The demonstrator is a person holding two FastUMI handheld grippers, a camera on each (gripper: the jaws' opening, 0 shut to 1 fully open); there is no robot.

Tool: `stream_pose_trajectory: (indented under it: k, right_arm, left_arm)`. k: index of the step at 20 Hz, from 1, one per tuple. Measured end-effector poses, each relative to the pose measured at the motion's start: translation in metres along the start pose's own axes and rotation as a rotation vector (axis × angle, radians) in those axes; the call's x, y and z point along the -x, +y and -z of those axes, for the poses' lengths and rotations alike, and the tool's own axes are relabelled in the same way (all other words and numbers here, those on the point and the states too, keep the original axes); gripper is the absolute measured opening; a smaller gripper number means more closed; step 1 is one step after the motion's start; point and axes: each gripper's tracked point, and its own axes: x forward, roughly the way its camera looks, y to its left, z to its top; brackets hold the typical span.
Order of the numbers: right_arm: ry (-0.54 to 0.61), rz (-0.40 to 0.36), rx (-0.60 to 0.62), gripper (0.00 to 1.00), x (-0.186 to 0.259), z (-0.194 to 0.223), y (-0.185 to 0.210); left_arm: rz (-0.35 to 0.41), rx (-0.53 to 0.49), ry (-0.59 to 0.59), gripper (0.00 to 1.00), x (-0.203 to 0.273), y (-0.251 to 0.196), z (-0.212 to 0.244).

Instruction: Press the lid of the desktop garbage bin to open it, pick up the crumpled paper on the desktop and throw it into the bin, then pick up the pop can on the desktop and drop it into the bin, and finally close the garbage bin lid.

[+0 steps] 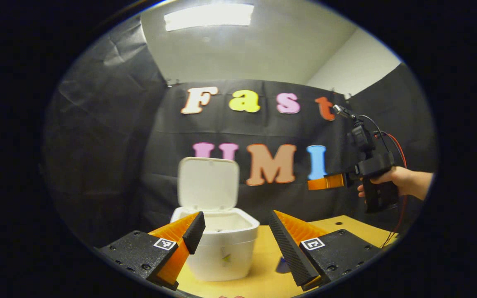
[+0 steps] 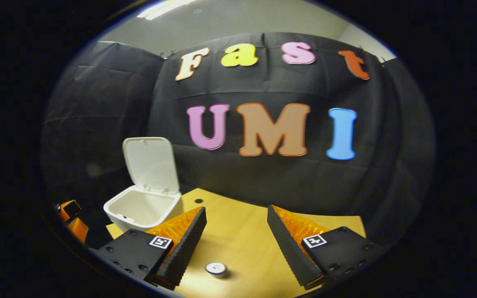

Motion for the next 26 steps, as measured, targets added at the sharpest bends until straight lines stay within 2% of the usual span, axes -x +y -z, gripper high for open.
stream_pose_trajectory:
  k: [3, 5, 7, 10, 12, 16, 18, 23, 26]
  right_arm:
    - [-0.024, 0.218, -0.038, 0.99, 0.08, 0.013, -0.083]
    - [-0.024, 0.35, -0.083, 0.98, 0.138, 0.027, -0.124]
    - [-0.039, 0.458, -0.158, 0.98, 0.198, 0.041, -0.15]
    - [-0.063, 0.581, -0.251, 0.97, 0.27, 0.063, -0.161]
    - [-0.046, 0.651, -0.266, 0.96, 0.306, 0.081, -0.163]
    - [0.029, 0.729, -0.227, 0.96, 0.345, 0.099, -0.156]
    - [0.056, 0.766, -0.21, 0.96, 0.346, 0.107, -0.158]
    - [0.106, 0.695, -0.217, 0.97, 0.312, 0.12, -0.14]
    - [0.122, 0.673, -0.199, 0.97, 0.303, 0.123, -0.136]
  left_arm:
    - [0.177, 0.018, 0.02, 0.94, -0.023, -0.059, 0.025]
    - [0.239, 0.038, 0.054, 0.94, -0.035, -0.084, 0.049]
    - [0.256, 0.026, 0.107, 0.93, -0.047, -0.096, 0.081]
    - [0.227, -0.026, 0.197, 0.93, -0.069, -0.096, 0.139]
    - [0.214, -0.043, 0.258, 0.93, -0.083, -0.098, 0.18]
    - [0.139, -0.055, 0.352, 0.93, -0.101, -0.091, 0.245]
    - [0.125, -0.043, 0.389, 0.93, -0.103, -0.089, 0.269]
    - [0.14, -0.086, 0.444, 0.94, -0.104, -0.087, 0.306]
    - [0.165, -0.023, 0.495, 0.94, -0.099, -0.097, 0.321]
